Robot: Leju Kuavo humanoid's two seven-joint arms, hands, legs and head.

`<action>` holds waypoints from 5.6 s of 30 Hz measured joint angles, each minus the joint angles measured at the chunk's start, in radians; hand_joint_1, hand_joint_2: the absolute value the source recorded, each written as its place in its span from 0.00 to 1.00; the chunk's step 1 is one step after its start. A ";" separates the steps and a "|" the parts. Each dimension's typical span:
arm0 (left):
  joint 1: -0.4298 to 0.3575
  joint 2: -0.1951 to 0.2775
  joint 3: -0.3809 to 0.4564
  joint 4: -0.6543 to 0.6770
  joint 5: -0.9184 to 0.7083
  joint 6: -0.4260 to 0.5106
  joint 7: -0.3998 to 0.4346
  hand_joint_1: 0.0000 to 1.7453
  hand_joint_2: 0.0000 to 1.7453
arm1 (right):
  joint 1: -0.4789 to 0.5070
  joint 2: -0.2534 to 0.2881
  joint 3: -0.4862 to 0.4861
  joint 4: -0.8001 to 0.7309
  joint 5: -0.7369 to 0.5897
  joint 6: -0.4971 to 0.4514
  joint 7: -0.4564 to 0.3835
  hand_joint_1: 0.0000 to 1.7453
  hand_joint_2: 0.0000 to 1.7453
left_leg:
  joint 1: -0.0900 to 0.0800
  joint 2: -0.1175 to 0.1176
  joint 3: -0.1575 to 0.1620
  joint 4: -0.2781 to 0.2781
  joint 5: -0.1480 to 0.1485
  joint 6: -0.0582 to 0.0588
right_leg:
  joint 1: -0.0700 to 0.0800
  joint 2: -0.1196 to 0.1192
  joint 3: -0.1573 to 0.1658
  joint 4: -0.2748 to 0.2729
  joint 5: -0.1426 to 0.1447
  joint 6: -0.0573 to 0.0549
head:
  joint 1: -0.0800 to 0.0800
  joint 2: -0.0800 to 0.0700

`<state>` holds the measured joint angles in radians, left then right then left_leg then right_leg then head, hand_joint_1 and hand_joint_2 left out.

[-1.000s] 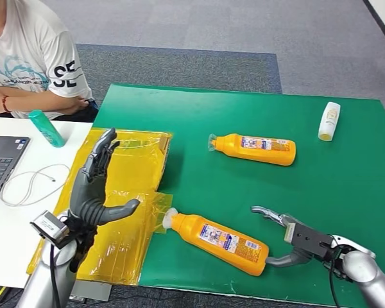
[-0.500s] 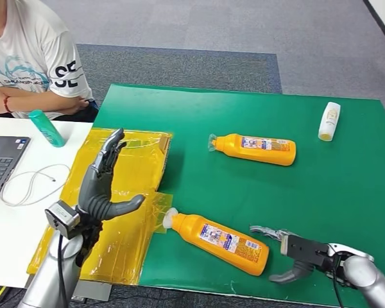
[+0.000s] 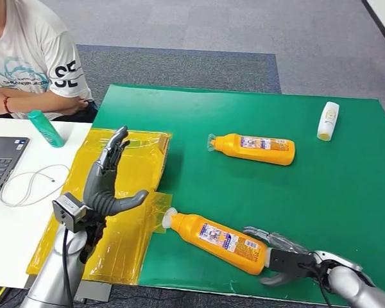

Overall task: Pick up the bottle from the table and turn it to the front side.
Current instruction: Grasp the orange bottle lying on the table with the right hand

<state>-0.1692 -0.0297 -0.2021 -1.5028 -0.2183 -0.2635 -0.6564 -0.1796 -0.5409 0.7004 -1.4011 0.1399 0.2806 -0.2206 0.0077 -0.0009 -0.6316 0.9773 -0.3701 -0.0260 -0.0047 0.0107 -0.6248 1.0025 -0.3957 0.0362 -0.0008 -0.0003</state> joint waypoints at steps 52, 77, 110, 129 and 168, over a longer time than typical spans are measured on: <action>0.119 -0.011 0.075 -0.089 -0.028 -0.004 0.001 0.00 1.00 | 0.070 0.216 0.034 -0.134 0.323 -0.100 0.069 0.00 1.00 | 0.000 0.000 -0.001 0.000 0.000 0.000 | 0.000 0.000 0.000 0.000 -0.001 -0.001 | 0.000 0.000; 0.171 -0.010 0.099 -0.153 -0.038 -0.002 -0.014 0.00 1.00 | 0.055 0.218 0.057 -0.134 0.442 -0.131 0.117 0.00 1.00 | 0.000 0.000 0.000 0.000 0.000 0.000 | 0.001 0.000 0.000 0.000 0.000 -0.001 | 0.000 0.000; 0.211 -0.004 0.141 -0.199 -0.052 -0.003 -0.029 0.00 1.00 | 0.004 0.225 0.072 -0.110 0.651 -0.122 0.225 1.00 1.00 | 0.000 0.000 0.001 0.000 0.001 0.000 | 0.000 0.000 0.001 0.000 0.001 -0.001 | 0.000 0.000; 0.211 -0.002 0.142 -0.200 -0.060 -0.009 -0.029 0.00 1.00 | 0.031 0.273 -0.060 -0.068 0.494 -0.146 0.183 1.00 1.00 | 0.000 0.000 0.001 0.000 0.001 0.000 | 0.000 0.000 0.001 0.000 0.000 -0.001 | 0.000 0.000; 0.184 0.014 0.057 -0.143 0.062 -0.126 -0.005 0.00 1.00 | 0.101 0.543 -0.431 0.026 -0.141 0.058 -0.168 1.00 1.00 | 0.000 0.000 -0.002 0.000 0.000 0.000 | 0.000 0.000 -0.002 0.001 -0.002 -0.001 | 0.000 0.000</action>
<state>0.0151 -0.0155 -0.1450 -1.6462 -0.1560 -0.3894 -0.6610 -0.0784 0.0018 0.2698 -1.3753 -0.0008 0.3381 -0.3882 0.0077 -0.0012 -0.6337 0.9772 -0.3701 -0.0262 -0.0044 0.0103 -0.6266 1.0031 -0.3977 0.0353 -0.0009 -0.0004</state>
